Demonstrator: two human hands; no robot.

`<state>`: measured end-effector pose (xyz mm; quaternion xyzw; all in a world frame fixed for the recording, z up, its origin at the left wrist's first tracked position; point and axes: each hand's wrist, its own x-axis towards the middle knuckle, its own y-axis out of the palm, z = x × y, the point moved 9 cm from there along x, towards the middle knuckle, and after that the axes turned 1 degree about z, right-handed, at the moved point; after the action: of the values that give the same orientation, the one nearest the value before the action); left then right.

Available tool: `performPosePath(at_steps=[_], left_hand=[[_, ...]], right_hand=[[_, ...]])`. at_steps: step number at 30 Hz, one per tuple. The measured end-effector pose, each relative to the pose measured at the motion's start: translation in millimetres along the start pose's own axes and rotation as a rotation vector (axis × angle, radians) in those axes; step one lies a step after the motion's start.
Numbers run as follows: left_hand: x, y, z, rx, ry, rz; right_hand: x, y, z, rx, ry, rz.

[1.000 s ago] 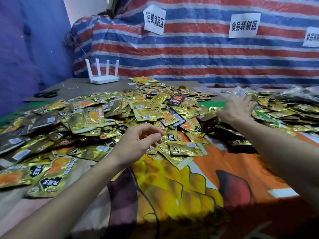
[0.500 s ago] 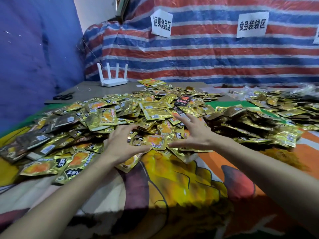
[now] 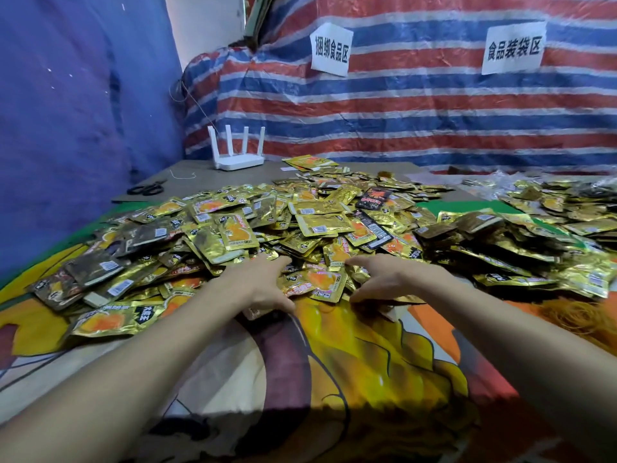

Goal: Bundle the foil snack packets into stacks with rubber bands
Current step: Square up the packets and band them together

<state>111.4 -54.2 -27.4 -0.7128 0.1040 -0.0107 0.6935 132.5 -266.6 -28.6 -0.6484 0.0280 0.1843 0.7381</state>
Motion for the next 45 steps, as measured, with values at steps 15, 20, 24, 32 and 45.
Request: performPosePath(at_steps=[15, 20, 24, 32, 45], left_hand=[[32, -9, -78, 0.351, 0.455, 0.014], [31, -9, -78, 0.411, 0.498, -0.100], [34, -6, -72, 0.267, 0.465, -0.171], [27, -3, -52, 0.161, 0.447, 0.104], [25, -19, -39, -0.212, 0.410, 0.167]], right_hand=[[-16, -3, 28, -0.397, -0.093, -0.088], [-16, -3, 29, -0.340, -0.124, -0.160], [-20, -11, 23, -0.161, -0.112, -0.322], [-50, -58, -18, 0.415, -0.124, -0.760], [-47, -44, -38, 0.734, -0.016, -0.710]])
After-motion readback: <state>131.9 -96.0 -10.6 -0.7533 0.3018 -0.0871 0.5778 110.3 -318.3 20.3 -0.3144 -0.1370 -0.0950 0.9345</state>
